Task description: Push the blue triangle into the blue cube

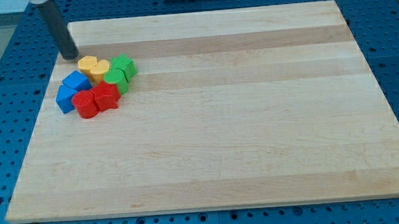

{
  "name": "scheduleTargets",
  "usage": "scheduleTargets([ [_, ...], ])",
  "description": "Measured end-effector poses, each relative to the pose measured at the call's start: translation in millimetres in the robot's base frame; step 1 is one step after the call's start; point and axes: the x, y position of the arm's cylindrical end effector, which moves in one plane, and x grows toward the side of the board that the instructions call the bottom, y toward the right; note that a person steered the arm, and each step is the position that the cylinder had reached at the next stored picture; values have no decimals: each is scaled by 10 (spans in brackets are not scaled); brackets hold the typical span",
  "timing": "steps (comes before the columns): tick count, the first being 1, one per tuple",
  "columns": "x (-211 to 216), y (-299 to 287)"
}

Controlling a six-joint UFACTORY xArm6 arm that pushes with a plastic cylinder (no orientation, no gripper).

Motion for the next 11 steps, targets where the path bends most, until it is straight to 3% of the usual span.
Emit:
scheduleTargets([
  [4, 1472, -175],
  [5, 1638, -59],
  [10, 781, 383],
  [11, 774, 412],
])
